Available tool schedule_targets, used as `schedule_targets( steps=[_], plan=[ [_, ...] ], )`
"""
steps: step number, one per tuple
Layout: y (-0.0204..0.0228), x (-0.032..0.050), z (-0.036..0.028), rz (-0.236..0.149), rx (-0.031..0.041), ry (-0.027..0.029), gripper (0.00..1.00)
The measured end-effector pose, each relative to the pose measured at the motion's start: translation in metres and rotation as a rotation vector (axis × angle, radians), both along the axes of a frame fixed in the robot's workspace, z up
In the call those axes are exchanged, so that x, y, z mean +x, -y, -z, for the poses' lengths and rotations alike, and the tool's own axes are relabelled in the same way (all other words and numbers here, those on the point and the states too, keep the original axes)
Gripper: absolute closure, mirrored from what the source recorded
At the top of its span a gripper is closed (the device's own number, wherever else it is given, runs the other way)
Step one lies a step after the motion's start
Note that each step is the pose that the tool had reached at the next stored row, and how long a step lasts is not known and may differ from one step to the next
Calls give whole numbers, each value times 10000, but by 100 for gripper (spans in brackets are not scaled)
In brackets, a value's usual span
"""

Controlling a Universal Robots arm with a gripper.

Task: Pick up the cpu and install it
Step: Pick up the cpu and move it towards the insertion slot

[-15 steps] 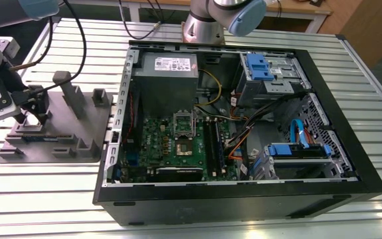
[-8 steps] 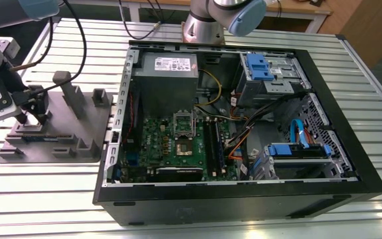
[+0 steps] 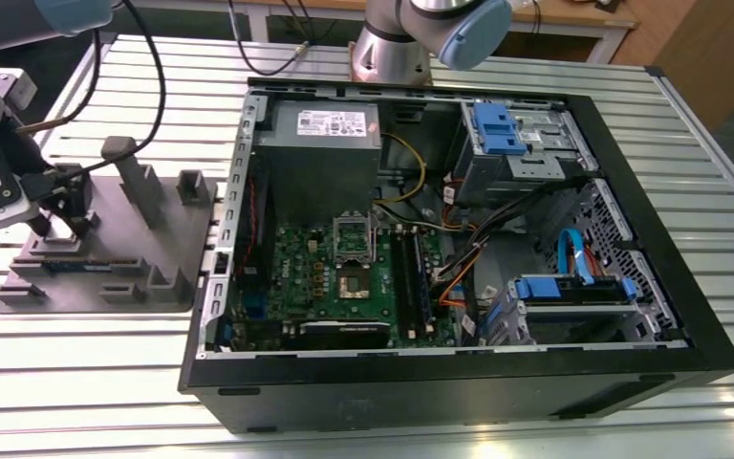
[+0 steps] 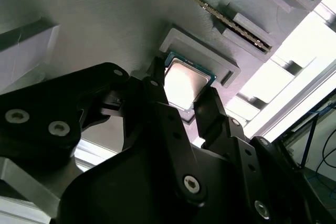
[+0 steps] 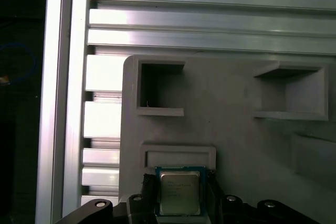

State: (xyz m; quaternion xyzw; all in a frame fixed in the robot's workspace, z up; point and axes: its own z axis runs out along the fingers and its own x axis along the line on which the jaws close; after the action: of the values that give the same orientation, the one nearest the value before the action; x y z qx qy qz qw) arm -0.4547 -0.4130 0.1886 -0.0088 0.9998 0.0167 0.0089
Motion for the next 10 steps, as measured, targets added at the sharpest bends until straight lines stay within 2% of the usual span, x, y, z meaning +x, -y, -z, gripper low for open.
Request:
schedule_targets(
  steps=[3, 10],
  plan=[
    [0, 0, -41, 1, 0, -1, 53],
    [0, 0, -45, 0, 6, 0, 53]
  ],
)
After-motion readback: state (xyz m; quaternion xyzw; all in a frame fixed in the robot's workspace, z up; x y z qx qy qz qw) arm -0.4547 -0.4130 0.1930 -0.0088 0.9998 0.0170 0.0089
